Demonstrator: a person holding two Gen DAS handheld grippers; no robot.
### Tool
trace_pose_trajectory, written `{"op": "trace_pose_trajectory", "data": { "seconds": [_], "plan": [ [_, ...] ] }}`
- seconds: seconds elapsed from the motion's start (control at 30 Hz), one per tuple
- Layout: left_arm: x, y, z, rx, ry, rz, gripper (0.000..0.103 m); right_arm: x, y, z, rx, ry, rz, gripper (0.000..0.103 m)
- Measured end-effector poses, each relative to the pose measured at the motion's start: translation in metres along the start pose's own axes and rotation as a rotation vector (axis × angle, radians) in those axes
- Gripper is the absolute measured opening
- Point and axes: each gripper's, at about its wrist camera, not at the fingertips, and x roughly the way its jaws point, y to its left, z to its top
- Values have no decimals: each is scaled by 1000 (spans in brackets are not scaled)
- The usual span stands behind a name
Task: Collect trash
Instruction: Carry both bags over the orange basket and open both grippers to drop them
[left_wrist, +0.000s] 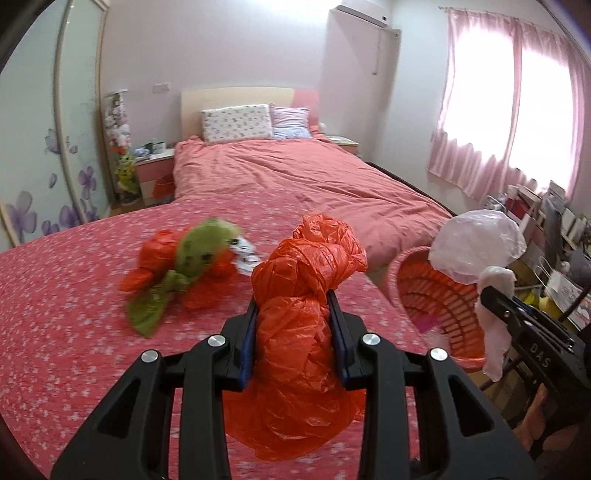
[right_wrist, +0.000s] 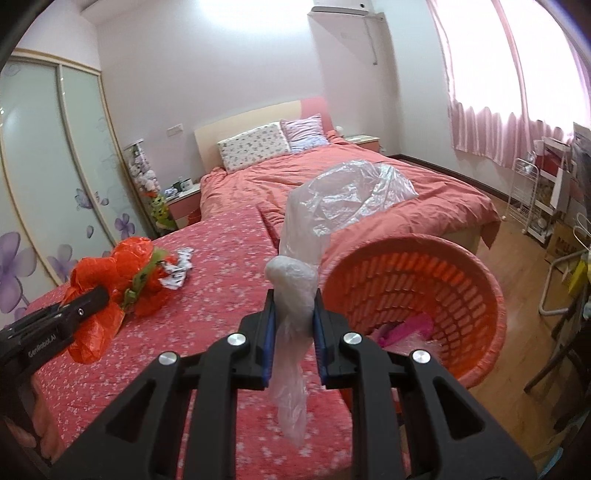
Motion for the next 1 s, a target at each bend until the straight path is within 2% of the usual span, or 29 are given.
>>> {"op": "trace_pose_trajectory", "data": {
  "seconds": [0.6,1.0],
  "plan": [
    [38,-85,-4,38,51,-149,34,14,-72,-6,90,16,-78,19],
    [71,-120,-3,51,98,-232,34,28,-104,-5,124,21,-107,19]
  ]
}}
